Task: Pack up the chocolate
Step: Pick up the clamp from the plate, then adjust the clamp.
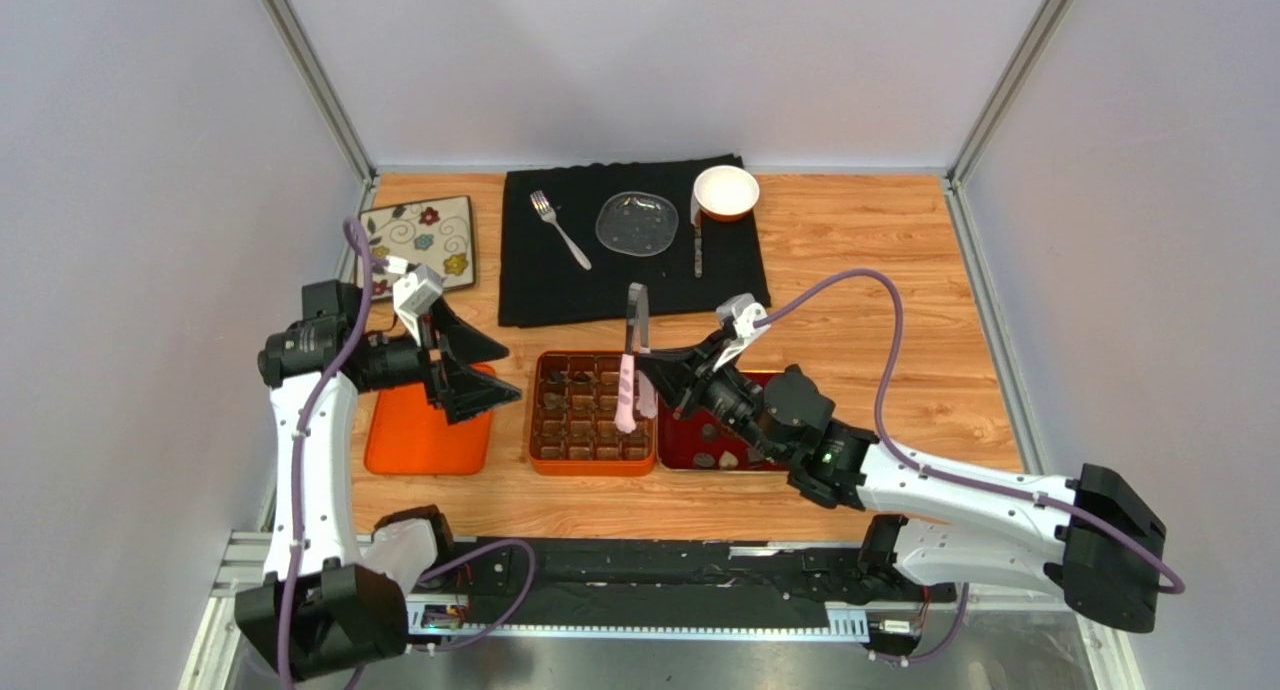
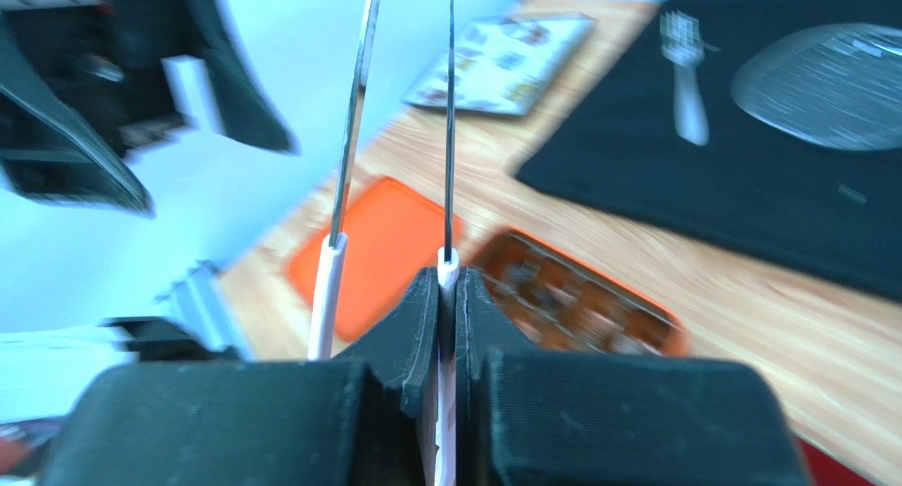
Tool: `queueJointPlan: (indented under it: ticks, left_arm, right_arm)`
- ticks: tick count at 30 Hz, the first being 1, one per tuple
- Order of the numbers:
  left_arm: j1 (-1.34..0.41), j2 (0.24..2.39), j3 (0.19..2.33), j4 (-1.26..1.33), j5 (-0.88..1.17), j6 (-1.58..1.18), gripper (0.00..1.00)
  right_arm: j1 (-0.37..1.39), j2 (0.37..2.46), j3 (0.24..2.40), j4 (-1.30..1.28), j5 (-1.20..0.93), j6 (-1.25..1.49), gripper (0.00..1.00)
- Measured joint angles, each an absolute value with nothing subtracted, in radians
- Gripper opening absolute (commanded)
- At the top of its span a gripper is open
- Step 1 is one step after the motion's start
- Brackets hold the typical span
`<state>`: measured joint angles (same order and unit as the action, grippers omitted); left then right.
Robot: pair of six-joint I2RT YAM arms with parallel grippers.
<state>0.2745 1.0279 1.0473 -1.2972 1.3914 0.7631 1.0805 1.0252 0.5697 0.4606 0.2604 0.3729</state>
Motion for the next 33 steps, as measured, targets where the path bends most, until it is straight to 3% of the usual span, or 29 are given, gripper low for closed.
queueJointPlan:
  ticks: [3,9,19,22,27,31,33]
  left_arm:
    - [0.23,0.946,1.029,-1.311,1.423,0.772,0.99]
    - [0.22,0.763,0.896,-1.095,1.459,0.502,0.98]
    - [0.202,0.786,0.889,-0.963,1.464,0.311,0.86]
    - [0.189,0.779,0.889,-0.953,1.465,0.283,0.74]
    - [0.178,0.763,0.897,-0.945,1.466,0.251,0.66]
    - [0.176,0.76,0.898,-0.943,1.468,0.232,0.36]
    - [0.174,0.761,0.899,-0.941,1.469,0.221,0.33]
  right_arm:
    - [1.117,1.073,0.573,0.587,0.21,0.361,0.0]
    - [1.156,1.196,0.63,0.708,0.133,0.326,0.0]
    - [1.176,1.378,0.763,0.861,0.086,0.298,0.0]
    - [1.176,1.422,0.787,0.902,0.084,0.297,0.0]
    - [1.177,1.489,0.799,0.976,0.084,0.298,0.0]
    - [1.177,1.524,0.812,1.005,0.084,0.299,0.0]
    - [1.177,1.534,0.817,1.02,0.084,0.299,0.0]
